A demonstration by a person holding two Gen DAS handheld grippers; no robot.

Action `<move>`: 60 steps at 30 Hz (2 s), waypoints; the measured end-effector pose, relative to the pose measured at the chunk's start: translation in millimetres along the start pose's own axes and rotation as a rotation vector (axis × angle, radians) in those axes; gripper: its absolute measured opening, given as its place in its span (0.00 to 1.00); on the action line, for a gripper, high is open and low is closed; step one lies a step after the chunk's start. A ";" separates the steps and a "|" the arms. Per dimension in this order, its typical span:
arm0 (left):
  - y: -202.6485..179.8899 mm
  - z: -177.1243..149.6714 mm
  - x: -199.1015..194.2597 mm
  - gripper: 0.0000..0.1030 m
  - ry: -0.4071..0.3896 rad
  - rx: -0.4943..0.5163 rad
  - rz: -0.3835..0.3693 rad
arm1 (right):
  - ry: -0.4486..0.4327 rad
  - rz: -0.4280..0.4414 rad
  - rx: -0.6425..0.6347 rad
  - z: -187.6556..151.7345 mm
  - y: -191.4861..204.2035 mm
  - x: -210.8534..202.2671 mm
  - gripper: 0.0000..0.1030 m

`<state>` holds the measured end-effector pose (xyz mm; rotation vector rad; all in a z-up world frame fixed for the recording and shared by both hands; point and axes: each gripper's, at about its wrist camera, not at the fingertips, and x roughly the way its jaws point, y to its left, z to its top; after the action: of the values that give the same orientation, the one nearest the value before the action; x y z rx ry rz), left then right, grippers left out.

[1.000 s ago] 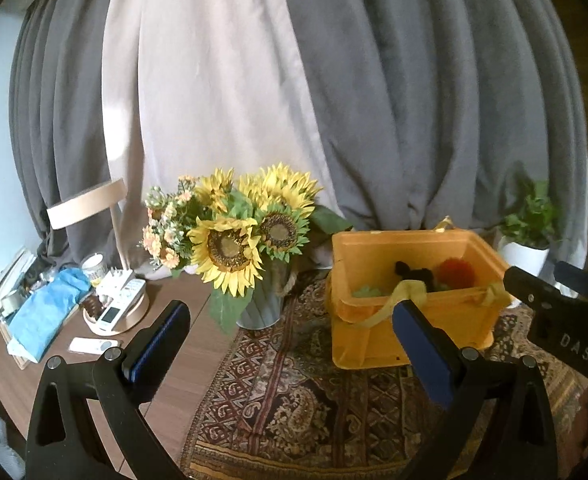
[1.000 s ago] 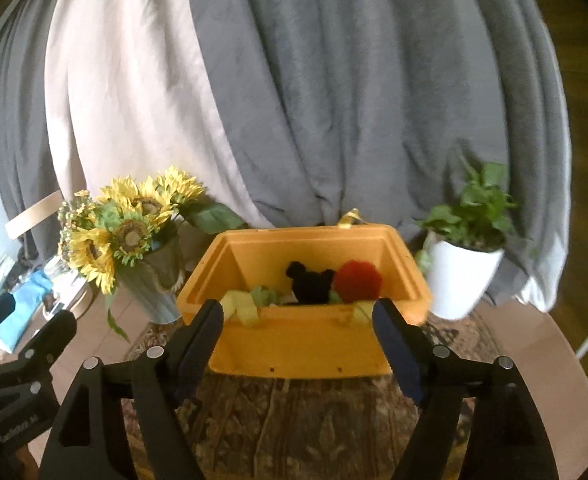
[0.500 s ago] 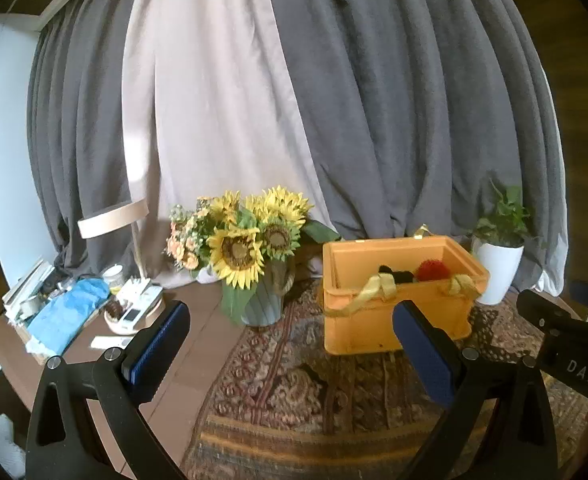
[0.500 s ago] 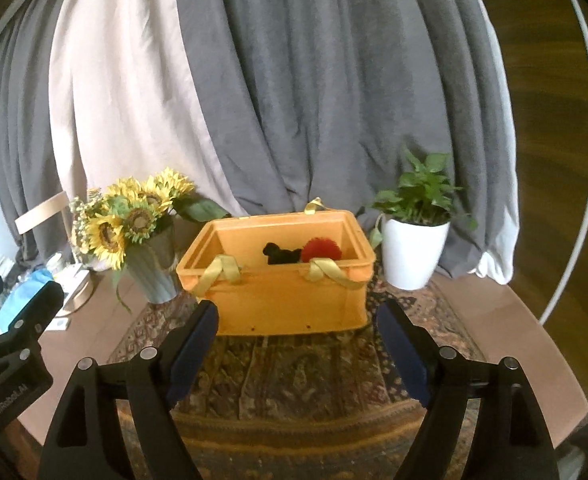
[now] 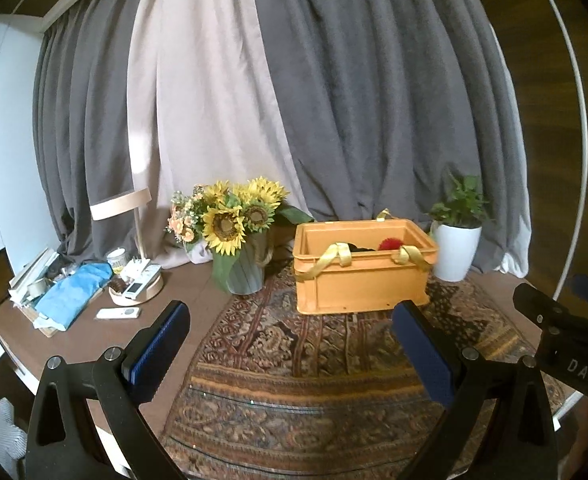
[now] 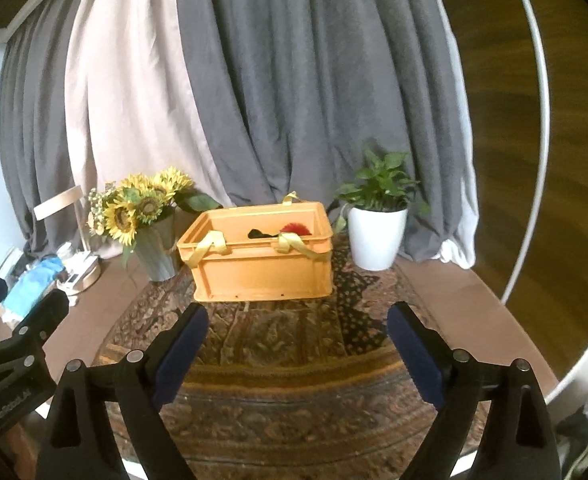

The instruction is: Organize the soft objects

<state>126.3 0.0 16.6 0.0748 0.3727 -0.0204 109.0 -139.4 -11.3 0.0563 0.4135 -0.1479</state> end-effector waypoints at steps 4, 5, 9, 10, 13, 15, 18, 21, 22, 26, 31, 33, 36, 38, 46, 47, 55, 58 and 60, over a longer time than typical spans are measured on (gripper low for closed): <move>-4.9 -7.1 -22.7 1.00 -0.021 0.003 0.004 | -0.014 -0.007 -0.003 -7.7 -9.5 -21.9 0.90; -5.0 -7.5 -26.1 1.00 -0.023 0.002 0.003 | -0.019 -0.012 -0.007 -9.7 -11.1 -27.7 0.90; -8.3 -11.1 -44.0 1.00 -0.035 0.004 -0.001 | -0.033 -0.015 -0.014 -14.7 -14.8 -44.8 0.90; -8.5 -11.7 -47.4 1.00 -0.032 0.002 -0.007 | -0.038 -0.016 -0.015 -15.9 -15.6 -49.8 0.90; -7.2 -13.1 -53.0 1.00 -0.009 -0.017 -0.041 | -0.041 -0.010 -0.013 -19.6 -17.1 -58.3 0.90; -7.4 -14.5 -56.0 1.00 -0.002 -0.019 -0.048 | -0.042 -0.011 -0.009 -21.1 -17.7 -62.6 0.90; -8.3 -15.9 -59.9 1.00 0.000 -0.013 -0.053 | -0.042 -0.012 -0.007 -24.1 -18.4 -69.0 0.90; -8.0 -16.9 -64.7 1.00 -0.005 -0.007 -0.054 | -0.042 -0.016 -0.001 -26.9 -19.6 -74.3 0.90; -8.2 -17.2 -66.5 1.00 -0.008 -0.003 -0.052 | -0.043 -0.016 0.002 -27.5 -20.8 -75.5 0.90; -8.8 -18.6 -71.0 1.00 -0.014 0.002 -0.051 | -0.043 -0.019 0.006 -29.7 -22.4 -79.5 0.90; -9.4 -18.7 -72.7 1.00 -0.014 0.002 -0.050 | -0.047 -0.023 0.001 -31.7 -22.9 -84.3 0.90; -9.8 -18.7 -74.0 1.00 -0.018 0.004 -0.049 | -0.048 -0.022 0.002 -32.2 -23.1 -85.8 0.90; -11.1 -19.4 -78.5 1.00 -0.026 0.008 -0.043 | -0.050 -0.025 0.001 -32.8 -23.2 -87.9 0.90; -11.9 -19.4 -80.0 1.00 -0.028 0.009 -0.041 | -0.051 -0.026 0.002 -33.0 -22.8 -88.2 0.90; -14.7 -18.3 -81.8 1.00 -0.029 0.012 -0.044 | -0.051 -0.026 0.005 -32.9 -24.8 -90.6 0.90; -15.4 -18.1 -81.5 1.00 -0.029 0.011 -0.044 | -0.052 -0.026 0.005 -32.7 -25.1 -90.4 0.90; -15.9 -18.3 -81.4 1.00 -0.019 0.013 -0.062 | -0.050 -0.030 0.006 -32.9 -27.6 -92.5 0.90; -15.5 -18.4 -83.0 1.00 -0.020 0.016 -0.078 | -0.050 -0.031 0.007 -32.9 -27.8 -92.7 0.90; -15.4 -17.9 -83.8 1.00 -0.023 0.018 -0.076 | -0.050 -0.029 0.008 -32.9 -28.3 -92.6 0.90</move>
<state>41.2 -13.5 29.4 0.0782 0.3520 -0.1001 7.8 -152.4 -4.6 0.0541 0.3638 -0.1788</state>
